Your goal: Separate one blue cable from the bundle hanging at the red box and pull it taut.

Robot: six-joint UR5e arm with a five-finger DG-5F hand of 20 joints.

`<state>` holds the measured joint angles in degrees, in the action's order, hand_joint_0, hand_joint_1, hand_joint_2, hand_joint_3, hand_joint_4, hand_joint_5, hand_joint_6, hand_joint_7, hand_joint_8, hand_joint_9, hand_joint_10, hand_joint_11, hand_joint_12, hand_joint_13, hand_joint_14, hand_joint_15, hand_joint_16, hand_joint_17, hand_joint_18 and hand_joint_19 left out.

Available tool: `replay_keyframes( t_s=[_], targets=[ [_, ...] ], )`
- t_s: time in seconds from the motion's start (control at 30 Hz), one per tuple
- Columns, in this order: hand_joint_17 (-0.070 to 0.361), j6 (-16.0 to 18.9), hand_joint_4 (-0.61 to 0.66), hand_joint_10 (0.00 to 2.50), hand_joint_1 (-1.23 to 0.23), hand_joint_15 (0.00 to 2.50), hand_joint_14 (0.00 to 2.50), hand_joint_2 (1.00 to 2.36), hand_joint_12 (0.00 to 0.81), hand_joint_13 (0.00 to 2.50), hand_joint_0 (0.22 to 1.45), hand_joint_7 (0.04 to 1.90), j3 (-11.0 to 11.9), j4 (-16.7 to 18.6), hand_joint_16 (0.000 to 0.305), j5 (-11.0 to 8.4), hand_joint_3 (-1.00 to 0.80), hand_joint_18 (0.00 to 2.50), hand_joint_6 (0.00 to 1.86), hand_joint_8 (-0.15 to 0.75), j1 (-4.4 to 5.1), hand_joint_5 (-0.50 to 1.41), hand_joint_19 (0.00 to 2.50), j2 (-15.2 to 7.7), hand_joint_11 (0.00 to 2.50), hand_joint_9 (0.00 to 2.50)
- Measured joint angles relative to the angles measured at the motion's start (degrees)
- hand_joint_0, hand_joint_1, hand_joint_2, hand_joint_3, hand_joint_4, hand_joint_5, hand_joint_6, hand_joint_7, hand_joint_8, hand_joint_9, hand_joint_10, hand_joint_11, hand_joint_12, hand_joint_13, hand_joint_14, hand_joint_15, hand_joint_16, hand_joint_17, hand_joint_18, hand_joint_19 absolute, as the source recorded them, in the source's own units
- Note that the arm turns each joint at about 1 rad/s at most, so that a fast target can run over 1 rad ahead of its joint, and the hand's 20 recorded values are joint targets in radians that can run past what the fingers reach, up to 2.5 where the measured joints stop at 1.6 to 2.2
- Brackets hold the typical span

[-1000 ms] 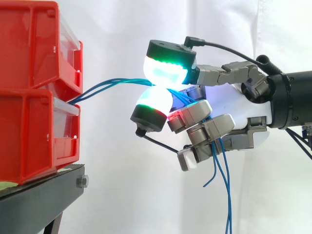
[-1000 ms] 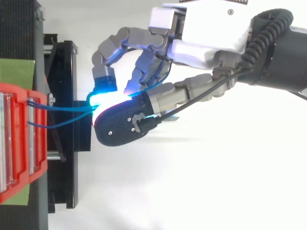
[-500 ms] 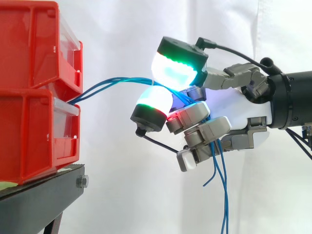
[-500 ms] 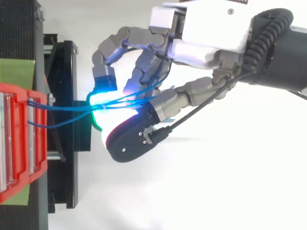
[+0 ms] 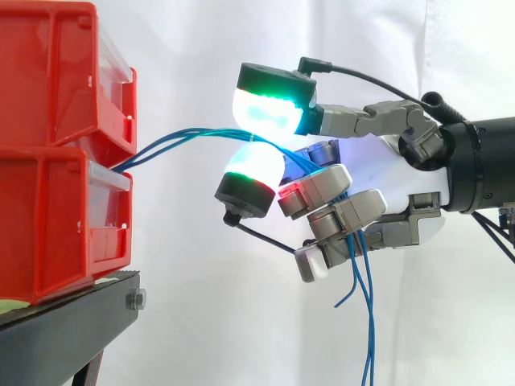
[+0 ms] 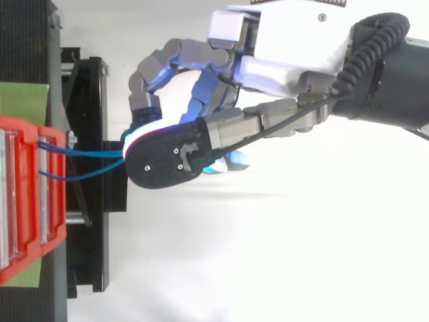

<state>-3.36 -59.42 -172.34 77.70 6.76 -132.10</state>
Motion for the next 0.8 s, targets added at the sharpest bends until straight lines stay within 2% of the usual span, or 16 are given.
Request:
replay_keyframes(
  t_s=[0.1,0.2,0.3,0.4,0.63,0.8],
  targets=[
    [0.112,0.0,0.05,0.11,-0.81,1.72,0.1,1.02,0.327,1.38,0.67,1.2,0.0,-0.01,0.05,0.0,-0.14,0.88,0.95,0.33,0.0,-0.16,0.8,0.0,1.63,1.2],
    [0.11,0.01,0.02,0.11,-0.86,1.75,0.04,1.02,0.329,1.36,0.74,1.17,-0.01,-0.01,0.049,0.0,-0.29,0.85,0.95,0.313,0.01,-0.17,0.78,0.0,1.65,1.16],
    [0.111,-0.02,0.03,0.1,-0.86,1.77,0.0,1.0,0.323,1.34,0.76,1.13,0.0,-0.01,0.05,0.0,-0.47,0.84,0.94,0.305,0.01,-0.18,0.76,0.0,1.64,1.14],
    [0.111,-0.02,0.06,0.09,-0.87,1.76,0.0,1.0,0.329,1.34,0.76,1.19,0.0,-0.01,0.049,0.0,-0.5,0.84,0.94,0.307,0.01,-0.18,0.75,0.0,1.63,1.14],
    [0.108,-0.01,0.09,0.12,-0.83,1.76,0.0,1.0,0.328,1.36,0.68,1.13,-0.01,-0.03,0.048,0.0,-0.5,0.84,0.95,0.32,0.01,-0.17,0.77,0.0,1.63,1.16],
    [0.114,0.01,0.12,0.18,-0.84,1.73,0.05,1.0,0.348,1.36,0.55,1.03,0.0,0.04,0.05,0.0,-0.5,0.85,0.95,0.33,0.06,-0.16,0.77,0.0,1.59,1.16]
  ],
)
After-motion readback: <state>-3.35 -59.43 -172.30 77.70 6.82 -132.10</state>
